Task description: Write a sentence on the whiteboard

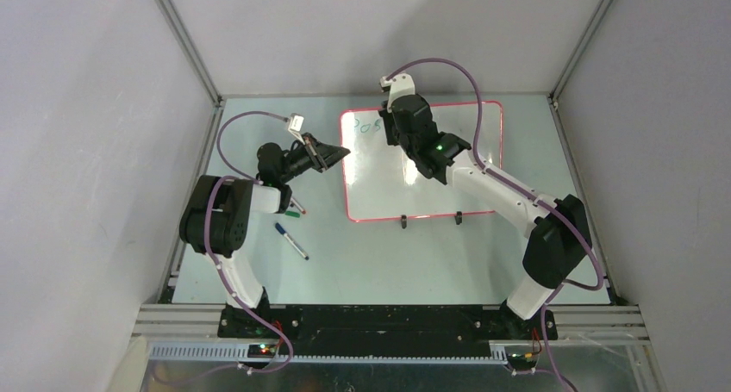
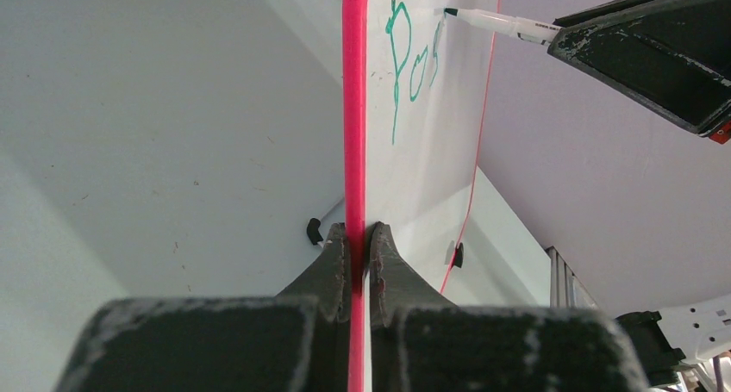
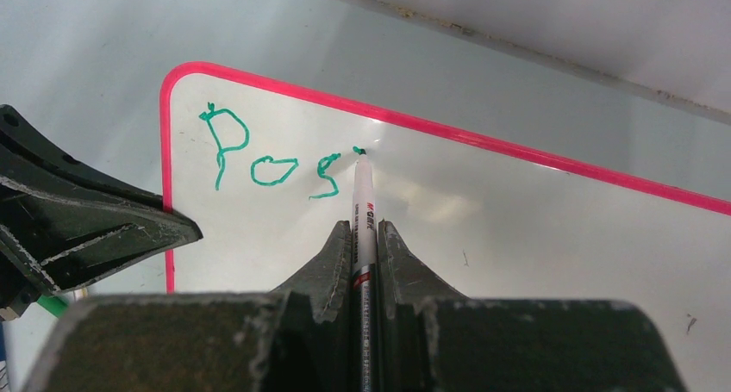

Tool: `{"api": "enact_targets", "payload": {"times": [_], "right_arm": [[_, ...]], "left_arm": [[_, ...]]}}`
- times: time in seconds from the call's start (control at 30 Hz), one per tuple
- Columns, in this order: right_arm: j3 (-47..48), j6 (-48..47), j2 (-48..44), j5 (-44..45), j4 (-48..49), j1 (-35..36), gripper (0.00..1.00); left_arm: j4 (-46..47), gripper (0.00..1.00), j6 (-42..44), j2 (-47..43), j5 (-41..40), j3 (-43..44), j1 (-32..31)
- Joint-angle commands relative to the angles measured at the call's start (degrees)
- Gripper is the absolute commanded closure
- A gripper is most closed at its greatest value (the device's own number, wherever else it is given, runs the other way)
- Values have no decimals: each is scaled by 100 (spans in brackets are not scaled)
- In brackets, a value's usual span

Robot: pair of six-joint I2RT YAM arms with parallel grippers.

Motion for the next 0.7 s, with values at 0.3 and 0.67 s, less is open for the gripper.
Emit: {"api": "enact_targets", "payload": {"times": [0.3,0.67], "right_arm": [[148,-21,-82,58,55,37,100],[-251,-134,-962,101,363,287,100]], "left_arm": [[-237,99,540,-133,-200,77,-116],[-288,99,627,-210,-248,28,-118]]}}
